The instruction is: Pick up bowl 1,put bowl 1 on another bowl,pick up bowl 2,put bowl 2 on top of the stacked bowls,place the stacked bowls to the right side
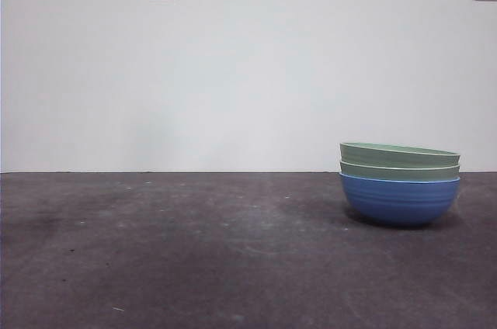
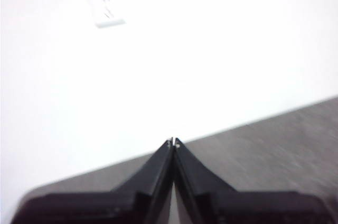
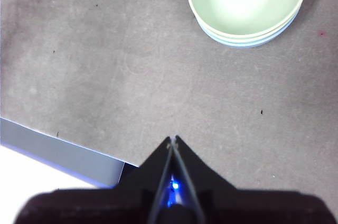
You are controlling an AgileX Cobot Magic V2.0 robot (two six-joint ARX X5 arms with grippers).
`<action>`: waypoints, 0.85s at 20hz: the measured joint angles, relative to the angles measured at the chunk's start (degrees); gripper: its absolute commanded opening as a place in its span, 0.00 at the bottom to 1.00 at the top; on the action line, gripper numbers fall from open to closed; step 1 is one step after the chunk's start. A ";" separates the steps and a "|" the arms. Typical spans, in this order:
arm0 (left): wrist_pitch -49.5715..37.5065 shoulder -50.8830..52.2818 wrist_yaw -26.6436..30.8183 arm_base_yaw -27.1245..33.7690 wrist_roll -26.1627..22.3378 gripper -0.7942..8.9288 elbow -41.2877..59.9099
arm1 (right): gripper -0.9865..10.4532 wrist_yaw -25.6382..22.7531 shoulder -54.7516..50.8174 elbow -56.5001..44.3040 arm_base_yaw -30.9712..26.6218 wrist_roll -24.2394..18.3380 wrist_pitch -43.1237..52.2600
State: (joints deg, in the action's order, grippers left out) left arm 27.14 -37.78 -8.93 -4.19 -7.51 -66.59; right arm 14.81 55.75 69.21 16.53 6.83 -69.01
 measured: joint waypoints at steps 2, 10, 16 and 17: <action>-9.94 6.49 -0.02 1.64 -0.02 0.08 12.44 | 0.09 0.00 0.00 0.00 0.00 -0.02 0.00; -21.24 25.79 2.58 3.28 0.04 0.08 49.99 | 0.09 0.00 0.00 0.00 0.00 -0.02 0.00; -21.24 33.79 7.08 3.39 0.07 0.08 60.33 | 0.09 0.02 0.00 0.00 0.00 -0.02 0.00; -20.96 34.51 7.37 3.39 0.07 0.08 61.20 | 0.09 0.02 0.00 0.00 0.00 -0.02 0.00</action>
State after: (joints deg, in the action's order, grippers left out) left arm 6.17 -3.27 -1.56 -0.80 -7.44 -5.39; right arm 14.83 55.75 69.21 16.53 6.81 -69.01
